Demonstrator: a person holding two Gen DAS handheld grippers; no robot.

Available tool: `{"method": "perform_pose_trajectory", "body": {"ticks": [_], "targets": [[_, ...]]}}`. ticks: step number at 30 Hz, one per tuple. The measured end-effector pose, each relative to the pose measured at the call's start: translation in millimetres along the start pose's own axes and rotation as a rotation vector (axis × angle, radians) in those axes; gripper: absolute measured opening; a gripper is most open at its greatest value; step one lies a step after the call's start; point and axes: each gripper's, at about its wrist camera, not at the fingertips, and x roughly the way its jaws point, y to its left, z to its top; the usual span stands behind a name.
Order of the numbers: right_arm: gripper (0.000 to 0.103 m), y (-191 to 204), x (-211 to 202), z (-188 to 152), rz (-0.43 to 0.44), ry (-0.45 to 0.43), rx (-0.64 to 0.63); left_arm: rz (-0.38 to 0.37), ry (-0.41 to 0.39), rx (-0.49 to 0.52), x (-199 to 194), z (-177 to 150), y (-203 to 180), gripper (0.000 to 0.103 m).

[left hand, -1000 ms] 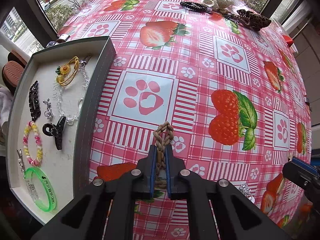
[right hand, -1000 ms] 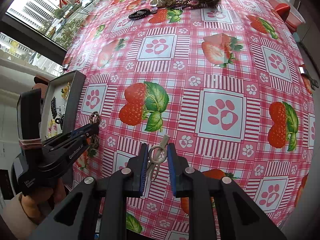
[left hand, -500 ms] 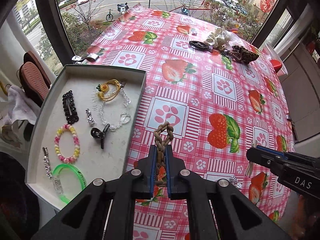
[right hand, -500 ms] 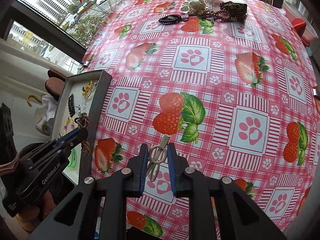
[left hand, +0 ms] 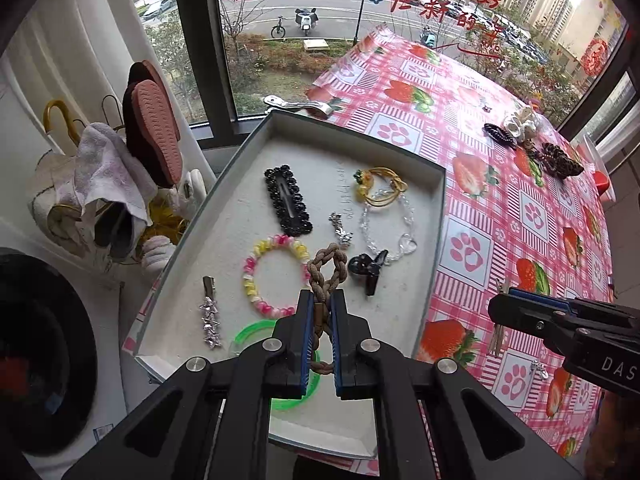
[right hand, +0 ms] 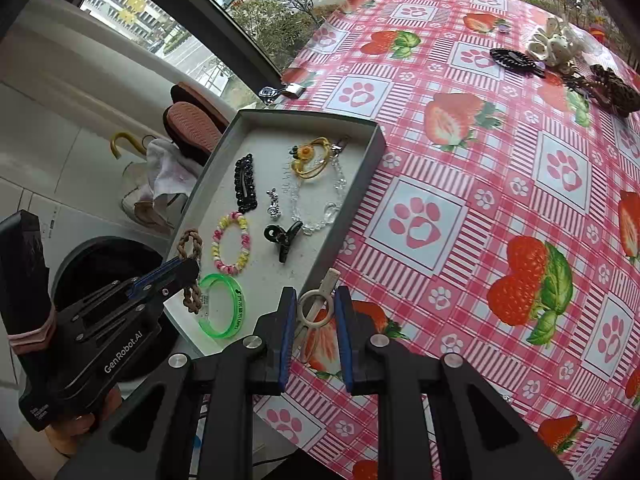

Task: Organize jewelry
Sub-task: 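Carry the braided bracelet and beige hair clip into the tray and release both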

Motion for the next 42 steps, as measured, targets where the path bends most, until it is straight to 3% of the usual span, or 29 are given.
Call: {"method": "perform_pose_trajectory", "body": {"ticks": [9,21,42], "targets": [[0.021,40.7,43.9,15.0,0.013,0.059,-0.077,0.021,0.004,-0.044,35.8,23.8,39.9,0.015],[0.021,49.5,92.7,14.2,-0.035,0.141,-0.103,0.066,0.051,-0.03,85.9,37.7,54.5,0.015],[0.021,49.7,119.3,9.9,-0.073,0.189,-0.108,0.132,0.089,-0.011,93.2,36.9,48.2,0.015]]}}
